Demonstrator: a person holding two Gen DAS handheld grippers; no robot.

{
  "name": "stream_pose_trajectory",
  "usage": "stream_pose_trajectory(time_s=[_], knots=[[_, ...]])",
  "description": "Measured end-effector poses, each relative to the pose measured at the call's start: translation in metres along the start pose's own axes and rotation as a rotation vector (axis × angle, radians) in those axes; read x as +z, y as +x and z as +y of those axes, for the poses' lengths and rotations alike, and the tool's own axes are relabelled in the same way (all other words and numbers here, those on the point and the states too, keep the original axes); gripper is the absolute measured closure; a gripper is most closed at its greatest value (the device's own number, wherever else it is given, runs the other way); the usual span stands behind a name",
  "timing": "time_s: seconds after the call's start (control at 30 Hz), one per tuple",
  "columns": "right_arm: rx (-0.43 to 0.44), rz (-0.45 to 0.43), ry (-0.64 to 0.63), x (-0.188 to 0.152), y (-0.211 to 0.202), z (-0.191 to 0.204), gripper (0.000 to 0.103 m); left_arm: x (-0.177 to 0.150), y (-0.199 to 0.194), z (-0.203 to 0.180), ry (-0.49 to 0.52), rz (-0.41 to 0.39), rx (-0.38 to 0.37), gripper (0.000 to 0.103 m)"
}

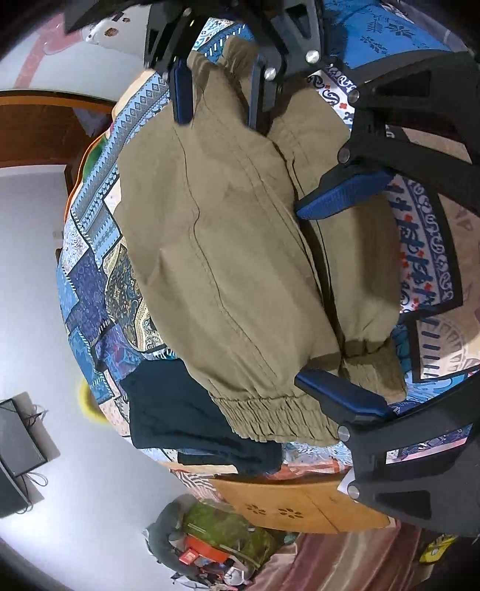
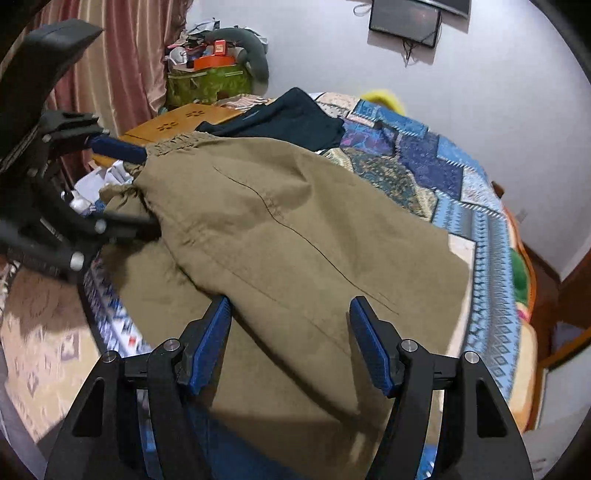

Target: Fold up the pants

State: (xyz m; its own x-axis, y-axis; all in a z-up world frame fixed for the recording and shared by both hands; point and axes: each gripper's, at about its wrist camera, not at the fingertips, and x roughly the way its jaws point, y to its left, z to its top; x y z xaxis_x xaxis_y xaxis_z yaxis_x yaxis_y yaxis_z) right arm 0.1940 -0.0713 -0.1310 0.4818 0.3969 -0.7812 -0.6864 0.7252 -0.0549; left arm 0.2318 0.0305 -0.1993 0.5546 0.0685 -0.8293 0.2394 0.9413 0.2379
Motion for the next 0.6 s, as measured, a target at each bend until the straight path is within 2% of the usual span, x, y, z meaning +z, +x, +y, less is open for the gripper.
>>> stream_pose_trajectory(time_s=[0.07, 0.13, 0.2, 0.27, 0.33, 0.4, 0.53, 0.6], knots=[[0.028, -0.004, 0.023, 0.004, 0.005, -0.004, 0.046, 0.001, 0.0, -0.002, 0.01, -0.006, 0.002, 0.02], [0.055, -0.007, 0.047, 0.007, 0.006, -0.004, 0.066, 0.001, 0.0, -0.004, 0.016, -0.014, 0.007, 0.02], [0.066, -0.028, 0.075, 0.008, 0.003, -0.004, 0.071, 0.0, -0.002, -0.005, 0.022, -0.036, 0.02, 0.02], [0.073, -0.056, 0.096, 0.01, -0.003, -0.007, 0.077, 0.002, -0.002, -0.007, 0.032, -0.058, 0.045, 0.025], [0.084, -0.079, 0.123, 0.012, -0.01, -0.012, 0.079, 0.006, -0.002, -0.007, 0.042, -0.064, 0.068, 0.045], [0.093, -0.083, 0.133, 0.015, -0.012, -0.014, 0.079, 0.011, -0.002, -0.007, 0.044, -0.067, 0.07, 0.06], [0.096, -0.09, 0.108, 0.015, -0.019, -0.01, 0.076, 0.022, -0.009, -0.002, 0.021, -0.09, 0.032, 0.08], [0.091, -0.085, 0.086, 0.014, -0.019, -0.005, 0.072, 0.028, -0.015, 0.002, 0.001, -0.106, 0.015, 0.082]])
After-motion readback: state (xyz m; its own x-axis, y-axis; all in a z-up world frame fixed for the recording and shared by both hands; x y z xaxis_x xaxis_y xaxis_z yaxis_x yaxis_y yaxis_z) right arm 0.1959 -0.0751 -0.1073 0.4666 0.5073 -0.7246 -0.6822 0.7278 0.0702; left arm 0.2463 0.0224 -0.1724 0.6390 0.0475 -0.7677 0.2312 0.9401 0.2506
